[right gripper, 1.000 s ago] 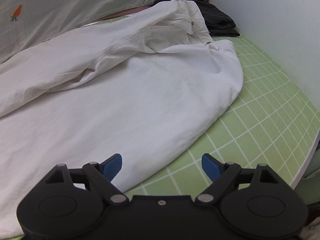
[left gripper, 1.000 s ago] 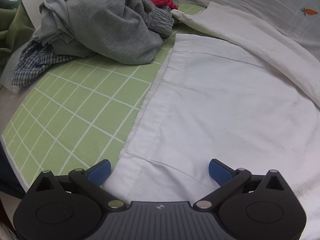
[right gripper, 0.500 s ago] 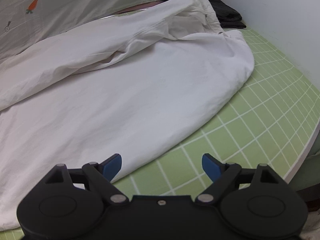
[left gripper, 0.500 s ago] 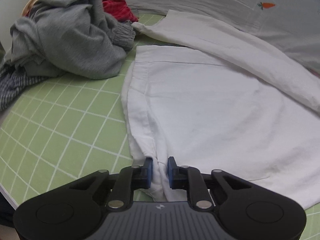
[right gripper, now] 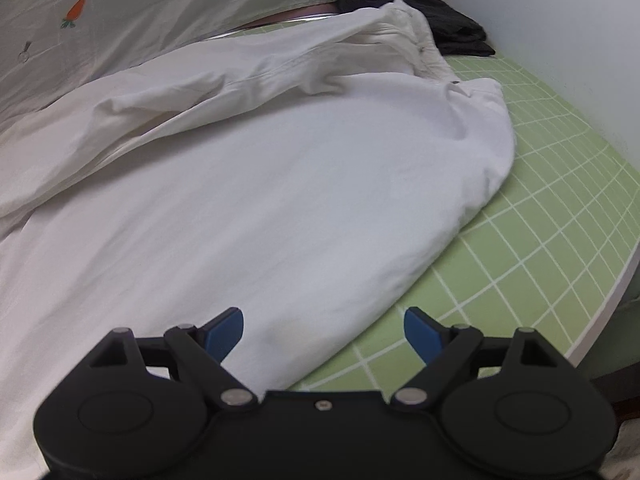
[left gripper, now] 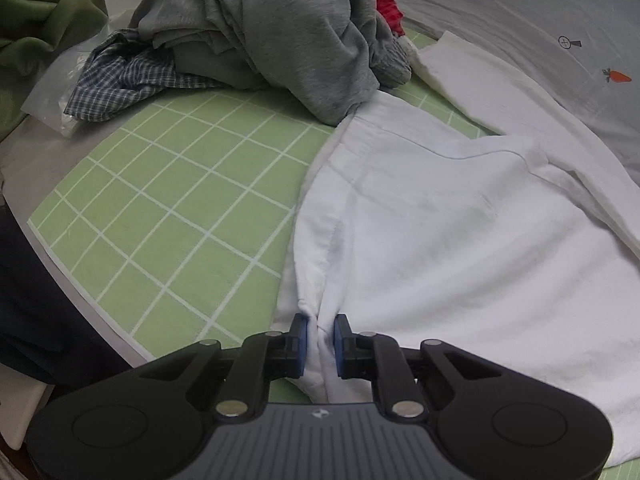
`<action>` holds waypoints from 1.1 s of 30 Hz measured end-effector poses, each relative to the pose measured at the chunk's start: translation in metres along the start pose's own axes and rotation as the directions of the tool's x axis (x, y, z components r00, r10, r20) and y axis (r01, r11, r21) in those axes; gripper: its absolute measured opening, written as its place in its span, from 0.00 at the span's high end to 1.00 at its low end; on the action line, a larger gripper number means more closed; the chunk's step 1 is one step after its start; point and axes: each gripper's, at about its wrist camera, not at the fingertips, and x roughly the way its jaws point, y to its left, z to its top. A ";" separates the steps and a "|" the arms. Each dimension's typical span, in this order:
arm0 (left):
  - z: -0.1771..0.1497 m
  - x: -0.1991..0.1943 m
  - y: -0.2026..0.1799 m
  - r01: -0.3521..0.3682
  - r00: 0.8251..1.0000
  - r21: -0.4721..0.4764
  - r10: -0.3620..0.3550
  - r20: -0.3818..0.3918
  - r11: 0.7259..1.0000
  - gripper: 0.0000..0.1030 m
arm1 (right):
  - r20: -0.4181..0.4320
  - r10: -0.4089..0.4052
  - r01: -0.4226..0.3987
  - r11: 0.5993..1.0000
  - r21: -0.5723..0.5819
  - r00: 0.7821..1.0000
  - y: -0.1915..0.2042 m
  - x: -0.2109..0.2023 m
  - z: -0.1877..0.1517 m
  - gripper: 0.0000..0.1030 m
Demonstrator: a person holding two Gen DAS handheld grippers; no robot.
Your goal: Fold clothes
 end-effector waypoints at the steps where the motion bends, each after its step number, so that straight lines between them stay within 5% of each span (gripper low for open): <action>1: -0.001 0.000 -0.003 -0.010 1.000 0.005 0.010 0.004 1.000 0.84 | 0.010 -0.003 0.003 1.000 0.021 1.000 -0.009 0.002 0.003 0.15; 17: -0.001 0.003 -0.022 -0.150 0.989 -0.133 0.149 -0.014 0.980 0.84 | 0.146 -0.008 -0.046 0.930 0.365 0.989 -0.184 0.079 0.106 0.26; 21: -0.009 0.000 -0.035 -0.179 0.984 -0.120 0.177 -0.028 0.977 0.89 | 0.097 0.058 -0.092 0.914 0.395 0.994 -0.200 0.113 0.128 0.55; 22: -0.011 -0.001 -0.039 -0.186 0.983 -0.117 0.183 -0.032 0.976 0.90 | 0.101 0.082 -0.115 0.916 0.383 0.991 -0.200 0.116 0.130 0.79; 24: -0.014 -0.003 -0.045 -0.200 0.980 -0.110 0.197 -0.038 0.974 0.90 | 0.104 0.105 -0.135 0.929 0.345 0.989 -0.196 0.115 0.133 0.94; 30: -0.025 -0.007 -0.066 -0.243 0.969 -0.089 0.238 -0.059 0.966 0.89 | 0.142 -0.011 -0.033 0.951 0.308 0.990 -0.236 0.041 0.110 0.96; 33: -0.032 -0.011 -0.076 -0.276 0.961 -0.048 0.274 -0.051 0.960 0.89 | 0.048 -0.072 0.061 0.978 0.201 0.996 -0.250 0.048 0.090 0.94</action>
